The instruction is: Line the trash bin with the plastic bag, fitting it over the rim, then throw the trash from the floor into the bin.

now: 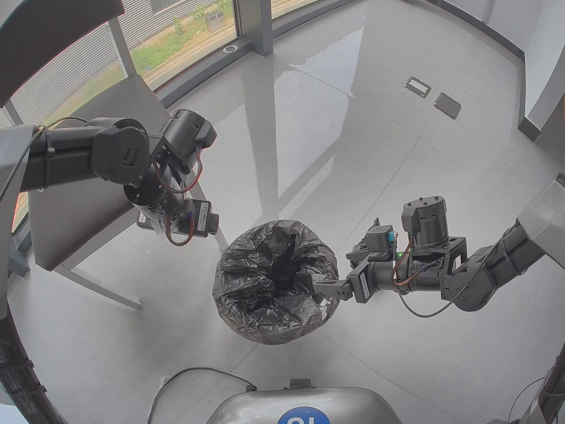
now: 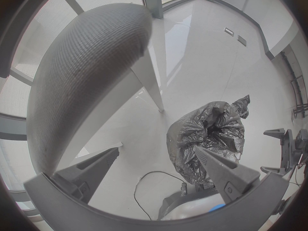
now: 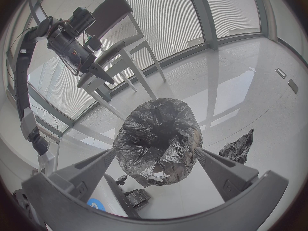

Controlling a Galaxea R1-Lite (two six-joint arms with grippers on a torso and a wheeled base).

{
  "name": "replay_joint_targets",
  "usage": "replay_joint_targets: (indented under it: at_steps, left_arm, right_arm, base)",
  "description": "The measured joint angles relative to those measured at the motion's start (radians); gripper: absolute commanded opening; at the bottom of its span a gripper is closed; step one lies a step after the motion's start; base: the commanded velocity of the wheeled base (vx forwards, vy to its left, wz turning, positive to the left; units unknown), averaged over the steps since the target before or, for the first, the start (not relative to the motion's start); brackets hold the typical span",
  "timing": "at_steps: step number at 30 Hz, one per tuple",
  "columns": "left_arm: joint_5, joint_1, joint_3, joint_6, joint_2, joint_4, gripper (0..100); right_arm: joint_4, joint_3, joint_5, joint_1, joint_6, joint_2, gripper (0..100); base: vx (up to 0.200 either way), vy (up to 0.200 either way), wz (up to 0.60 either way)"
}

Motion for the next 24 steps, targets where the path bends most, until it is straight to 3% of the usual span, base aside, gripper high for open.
replay_joint_targets:
  at_steps: [6, 11, 14, 24]
  left_arm:
    - [-0.023, -0.024, 0.035, -0.015, -0.024, -0.036, 100]
    - [-0.195, -0.035, 0.070, -0.057, -0.056, -0.210, 100]
    - [-0.280, -0.035, 0.128, -0.026, -0.084, -0.310, 100]
    - [-0.314, -0.013, 0.301, 0.090, -0.168, -0.422, 100]
  right_arm:
    - [0.000, 0.012, 0.000, -0.007, -0.002, -0.002, 100]
    - [-0.021, 0.025, -0.002, -0.032, 0.044, -0.006, 100]
    - [-0.043, 0.042, -0.003, -0.056, 0.066, -0.015, 100]
    - [-0.073, 0.090, -0.005, -0.173, -0.011, -0.078, 100]
  base:
    - [0.000, 0.000, 0.00]
    - [0.000, 0.000, 0.00]
    - [0.000, 0.000, 0.00]
    - [0.000, 0.000, 0.00]
